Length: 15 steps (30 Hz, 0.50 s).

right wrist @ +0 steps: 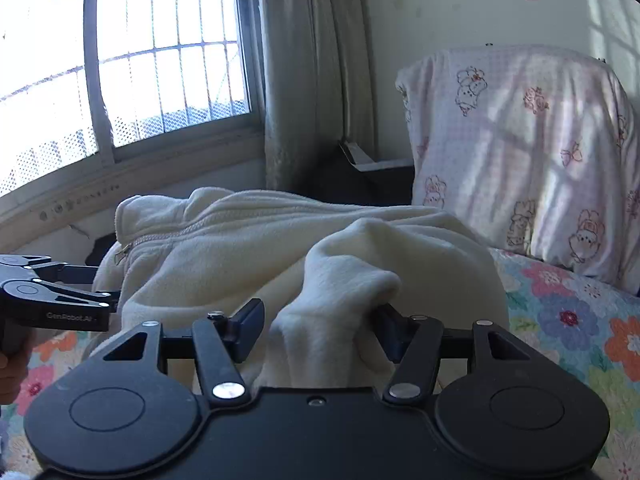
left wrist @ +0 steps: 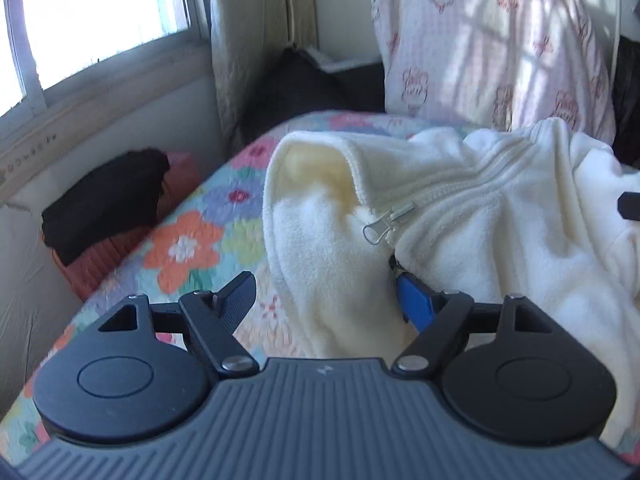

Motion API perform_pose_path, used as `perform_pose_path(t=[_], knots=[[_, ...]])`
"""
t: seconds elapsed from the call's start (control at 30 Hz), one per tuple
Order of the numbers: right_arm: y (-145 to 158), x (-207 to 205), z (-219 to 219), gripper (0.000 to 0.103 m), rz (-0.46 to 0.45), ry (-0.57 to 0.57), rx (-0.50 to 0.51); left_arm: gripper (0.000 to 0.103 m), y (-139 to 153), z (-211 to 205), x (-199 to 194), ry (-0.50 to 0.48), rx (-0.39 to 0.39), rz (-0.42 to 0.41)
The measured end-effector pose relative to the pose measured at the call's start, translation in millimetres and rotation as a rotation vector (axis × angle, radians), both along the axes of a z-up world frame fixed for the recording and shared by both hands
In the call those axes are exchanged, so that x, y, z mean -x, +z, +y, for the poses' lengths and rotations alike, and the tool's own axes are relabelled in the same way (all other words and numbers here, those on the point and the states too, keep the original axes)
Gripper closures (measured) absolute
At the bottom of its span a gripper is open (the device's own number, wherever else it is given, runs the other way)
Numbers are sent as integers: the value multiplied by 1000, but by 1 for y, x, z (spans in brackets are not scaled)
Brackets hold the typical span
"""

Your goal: Fold clothes

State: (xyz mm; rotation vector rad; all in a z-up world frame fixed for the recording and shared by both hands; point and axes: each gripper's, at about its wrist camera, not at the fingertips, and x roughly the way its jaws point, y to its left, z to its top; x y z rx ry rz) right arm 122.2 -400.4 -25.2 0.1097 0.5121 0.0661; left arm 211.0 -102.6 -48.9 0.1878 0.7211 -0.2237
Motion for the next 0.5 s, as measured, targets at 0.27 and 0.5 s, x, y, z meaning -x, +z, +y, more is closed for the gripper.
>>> perform_pose_path(t=[0.27, 0.5], knots=[[-129, 21, -69, 37, 285, -198, -167, 26, -113, 3, 22, 30, 165, 192], [-139, 55, -57, 32, 251, -168, -210, 25, -135, -28, 54, -52, 125, 191]])
